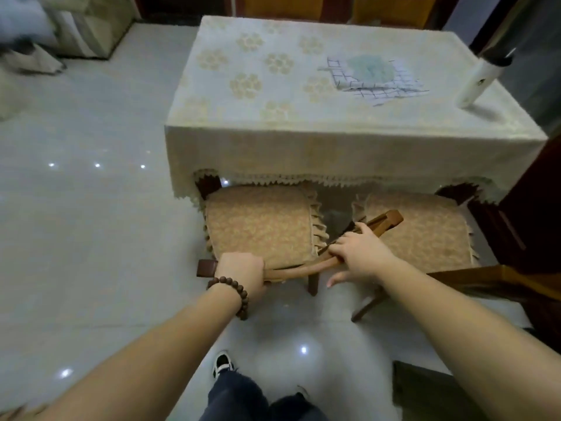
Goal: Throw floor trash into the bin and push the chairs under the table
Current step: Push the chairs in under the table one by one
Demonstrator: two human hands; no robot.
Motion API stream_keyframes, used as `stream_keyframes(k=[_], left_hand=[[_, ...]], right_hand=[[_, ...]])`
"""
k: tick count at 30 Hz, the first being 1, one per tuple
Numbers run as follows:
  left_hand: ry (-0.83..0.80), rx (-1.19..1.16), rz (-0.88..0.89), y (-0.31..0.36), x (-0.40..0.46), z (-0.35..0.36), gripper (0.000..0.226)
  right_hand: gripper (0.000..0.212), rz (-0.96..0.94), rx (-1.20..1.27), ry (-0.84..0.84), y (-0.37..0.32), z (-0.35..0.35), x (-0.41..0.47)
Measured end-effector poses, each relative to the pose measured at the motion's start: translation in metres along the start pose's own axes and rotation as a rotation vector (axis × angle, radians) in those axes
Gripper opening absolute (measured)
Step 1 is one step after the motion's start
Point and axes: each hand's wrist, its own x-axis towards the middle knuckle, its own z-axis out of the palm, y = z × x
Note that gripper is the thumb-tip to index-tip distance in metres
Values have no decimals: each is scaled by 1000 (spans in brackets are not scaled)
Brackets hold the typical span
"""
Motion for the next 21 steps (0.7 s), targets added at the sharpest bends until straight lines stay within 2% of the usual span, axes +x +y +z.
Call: stream_keyframes(k=[2, 4, 10, 14, 21], left_hand=[[98, 1, 0, -4, -5, 11, 42], [152, -6, 16, -8, -7, 18, 43], [222, 6, 125, -17, -7, 25, 38], [267, 22, 222, -40, 1, 28, 35], [289, 61, 314, -98, 41, 14, 52]], right_hand=[[39, -45, -40, 60, 1, 1, 2], [24, -30, -29, 96, 1, -1, 4], [26, -25, -48, 97, -1, 2, 7], [20, 17, -1, 97, -16, 3, 11], [15, 84, 25, 103, -39, -22, 38]])
